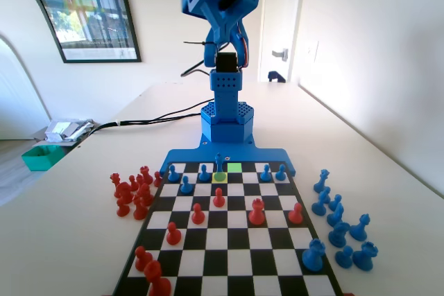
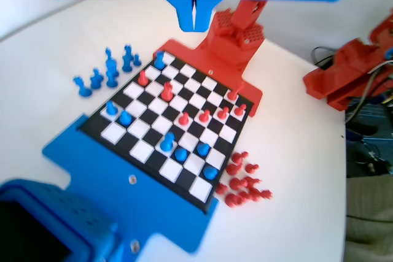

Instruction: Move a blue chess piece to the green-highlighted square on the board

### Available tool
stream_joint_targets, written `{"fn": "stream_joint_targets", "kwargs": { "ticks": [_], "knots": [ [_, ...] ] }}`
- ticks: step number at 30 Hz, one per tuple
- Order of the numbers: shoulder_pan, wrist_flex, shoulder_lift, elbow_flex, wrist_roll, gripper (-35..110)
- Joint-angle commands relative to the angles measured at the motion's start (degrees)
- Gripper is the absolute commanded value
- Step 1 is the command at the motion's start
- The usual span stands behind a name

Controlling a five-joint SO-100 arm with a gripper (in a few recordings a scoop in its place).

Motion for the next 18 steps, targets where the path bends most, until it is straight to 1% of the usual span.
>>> {"fn": "stream_joint_targets", "kwargs": {
  "ticks": [1, 3, 7, 12, 18],
  "knots": [
    [3.69, 0.79, -7.82, -6.50, -8.17, 1],
    [5.71, 0.26, -10.72, -6.68, -13.10, 1],
    [8.61, -1.41, -14.77, -4.57, -18.54, 1],
    [10.99, -1.67, -20.57, -4.04, -22.24, 1],
    [13.45, -4.13, -24.52, 1.14, -27.33, 6]
  ]
}}
